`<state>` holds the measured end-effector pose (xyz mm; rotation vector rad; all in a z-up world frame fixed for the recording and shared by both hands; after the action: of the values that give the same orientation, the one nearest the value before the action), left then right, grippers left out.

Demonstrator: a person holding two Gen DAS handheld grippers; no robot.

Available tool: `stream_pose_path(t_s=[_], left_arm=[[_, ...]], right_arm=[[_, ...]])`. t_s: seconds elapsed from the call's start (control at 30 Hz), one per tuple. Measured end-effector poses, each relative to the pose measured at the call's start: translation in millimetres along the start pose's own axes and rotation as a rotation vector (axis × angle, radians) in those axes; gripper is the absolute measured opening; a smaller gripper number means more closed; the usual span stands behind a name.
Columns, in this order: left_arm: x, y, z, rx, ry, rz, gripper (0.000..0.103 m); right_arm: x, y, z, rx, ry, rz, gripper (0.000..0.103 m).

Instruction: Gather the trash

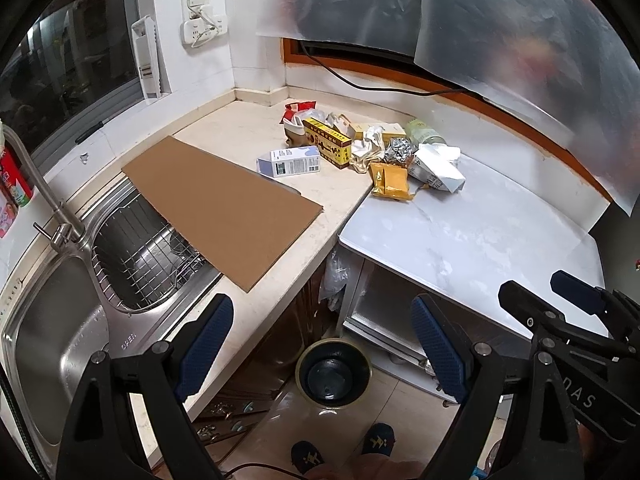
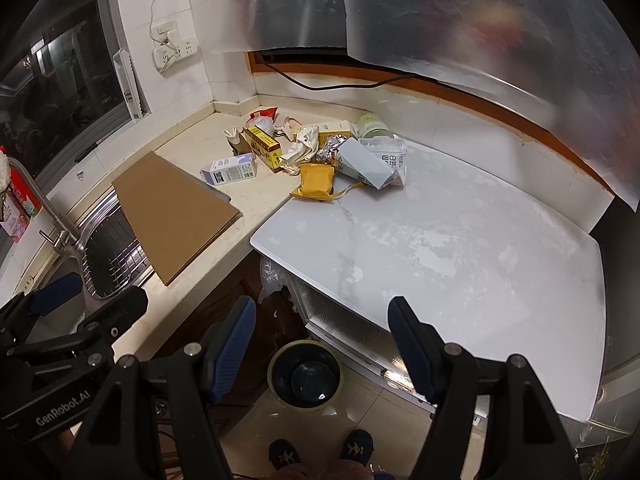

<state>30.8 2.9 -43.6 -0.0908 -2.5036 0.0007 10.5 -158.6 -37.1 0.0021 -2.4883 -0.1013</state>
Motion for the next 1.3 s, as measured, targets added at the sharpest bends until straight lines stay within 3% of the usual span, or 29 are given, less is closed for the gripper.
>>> stream_pose_path(t_s=[1.3], left_arm=[[-7.8, 23.2, 6.6, -0.064, 0.01, 0.076, 0.089]], right_arm=[[2.1, 30.3, 9.2, -0.039, 0.013, 0.069, 0.07]])
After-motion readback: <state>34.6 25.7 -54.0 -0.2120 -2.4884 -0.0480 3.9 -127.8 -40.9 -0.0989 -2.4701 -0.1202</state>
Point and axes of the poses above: each gripper's, at about its wrist camera, not at the fingertips, and x roughly against the way its jaws point, y to its left, z to its underside, the point moved 5 cm from there along -x, roughly the way its jaws point, and after that the axes turned 15 degrees about -y, right-handed, at the moved point
